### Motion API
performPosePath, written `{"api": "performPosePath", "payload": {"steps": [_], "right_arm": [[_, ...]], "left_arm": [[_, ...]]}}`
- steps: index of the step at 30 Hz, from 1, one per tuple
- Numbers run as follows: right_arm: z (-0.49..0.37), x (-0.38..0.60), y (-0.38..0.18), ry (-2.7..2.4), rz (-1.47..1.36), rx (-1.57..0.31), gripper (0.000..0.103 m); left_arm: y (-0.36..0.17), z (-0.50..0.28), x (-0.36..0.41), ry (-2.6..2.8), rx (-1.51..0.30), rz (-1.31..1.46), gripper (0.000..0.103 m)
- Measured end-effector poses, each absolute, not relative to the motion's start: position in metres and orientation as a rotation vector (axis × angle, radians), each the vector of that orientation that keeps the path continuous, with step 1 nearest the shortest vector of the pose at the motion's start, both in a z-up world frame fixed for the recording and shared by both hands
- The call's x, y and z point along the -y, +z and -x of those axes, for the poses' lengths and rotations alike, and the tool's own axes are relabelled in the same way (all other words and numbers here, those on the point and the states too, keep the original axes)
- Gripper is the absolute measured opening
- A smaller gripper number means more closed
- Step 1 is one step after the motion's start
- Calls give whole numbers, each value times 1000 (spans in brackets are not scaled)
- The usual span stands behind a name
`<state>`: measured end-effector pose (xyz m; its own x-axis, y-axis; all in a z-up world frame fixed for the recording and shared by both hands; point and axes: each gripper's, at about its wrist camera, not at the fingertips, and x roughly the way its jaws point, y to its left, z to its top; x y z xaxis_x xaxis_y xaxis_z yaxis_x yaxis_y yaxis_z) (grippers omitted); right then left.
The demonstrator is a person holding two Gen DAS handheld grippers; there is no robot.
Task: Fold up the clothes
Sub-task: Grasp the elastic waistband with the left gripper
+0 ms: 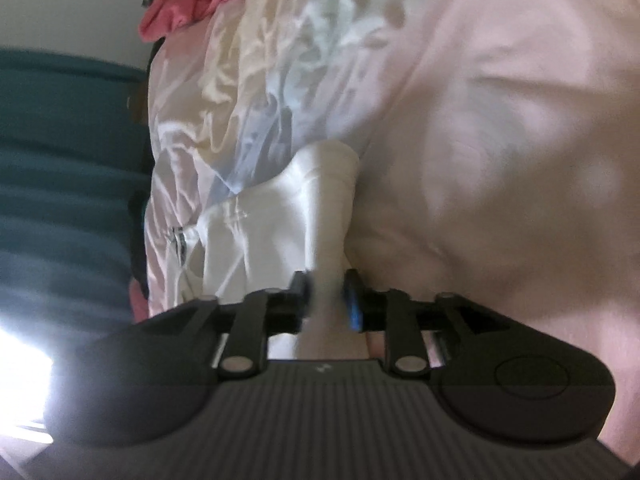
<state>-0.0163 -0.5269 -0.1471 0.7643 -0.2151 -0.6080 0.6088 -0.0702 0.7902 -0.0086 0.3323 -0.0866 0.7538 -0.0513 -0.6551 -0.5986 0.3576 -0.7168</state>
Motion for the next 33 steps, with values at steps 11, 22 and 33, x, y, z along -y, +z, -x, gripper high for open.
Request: {"api": "performPosePath", "payload": {"steps": [11,22,33], "right_arm": [[6,538,-142,-773,-1370,-310,20],[12,528,-90,-813,-1129,-232,6],[-55,535,0,-674,-1002,-154,5]], "left_arm": [[-89,-7,-333,370,-676,1114,50],[-97,-2,-345,366,-618,1203,15],[5,-62,-355,257,-402,1060,4]]}}
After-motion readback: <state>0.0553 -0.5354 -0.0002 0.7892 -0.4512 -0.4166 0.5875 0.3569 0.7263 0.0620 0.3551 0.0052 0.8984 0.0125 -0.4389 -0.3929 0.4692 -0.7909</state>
